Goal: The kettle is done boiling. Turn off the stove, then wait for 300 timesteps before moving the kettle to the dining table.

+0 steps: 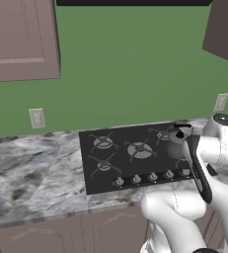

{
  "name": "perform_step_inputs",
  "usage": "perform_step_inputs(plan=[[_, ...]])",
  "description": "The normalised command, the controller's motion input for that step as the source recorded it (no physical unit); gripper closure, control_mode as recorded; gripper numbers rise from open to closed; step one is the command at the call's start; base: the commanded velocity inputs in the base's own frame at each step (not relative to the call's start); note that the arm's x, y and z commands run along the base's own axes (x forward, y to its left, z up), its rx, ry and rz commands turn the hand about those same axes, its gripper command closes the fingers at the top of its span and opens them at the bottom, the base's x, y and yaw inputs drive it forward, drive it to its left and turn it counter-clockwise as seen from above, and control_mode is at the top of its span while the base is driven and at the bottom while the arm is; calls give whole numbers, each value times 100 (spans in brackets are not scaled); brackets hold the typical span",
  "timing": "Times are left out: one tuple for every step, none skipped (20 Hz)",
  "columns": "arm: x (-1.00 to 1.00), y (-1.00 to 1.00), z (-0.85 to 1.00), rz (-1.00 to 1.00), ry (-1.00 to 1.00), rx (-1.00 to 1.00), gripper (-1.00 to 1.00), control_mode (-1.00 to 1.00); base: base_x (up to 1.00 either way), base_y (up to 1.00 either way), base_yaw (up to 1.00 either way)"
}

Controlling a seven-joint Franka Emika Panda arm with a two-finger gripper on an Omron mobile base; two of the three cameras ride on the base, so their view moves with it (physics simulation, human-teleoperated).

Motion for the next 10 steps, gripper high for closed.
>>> perform_step_inputs(plan=[[0, 0, -20, 16, 4, -6, -100, -100, 0, 0, 0], [0, 0, -19, 16, 4, -6, -100, -100, 0, 0, 0], [0, 0, -18, 17, 5, -4, -100, -100, 0, 0, 0], [0, 0, -19, 13, 5, -4, -100, -100, 0, 0, 0], [0, 0, -19, 14, 5, -3, -100, -100, 0, 0, 0], [0, 0, -21, 14, 4, -3, -100, -100, 0, 0, 0], [-3, 0, -20, 12, 2, -1, -100, -100, 0, 0, 0], [0, 0, -18, 10, 4, -1, -100, -100, 0, 0, 0], [0, 0, -17, 10, 2, 0, -100, -100, 0, 0, 0], [0, 0, -14, 11, 2, 0, -100, -100, 0, 0, 0]])
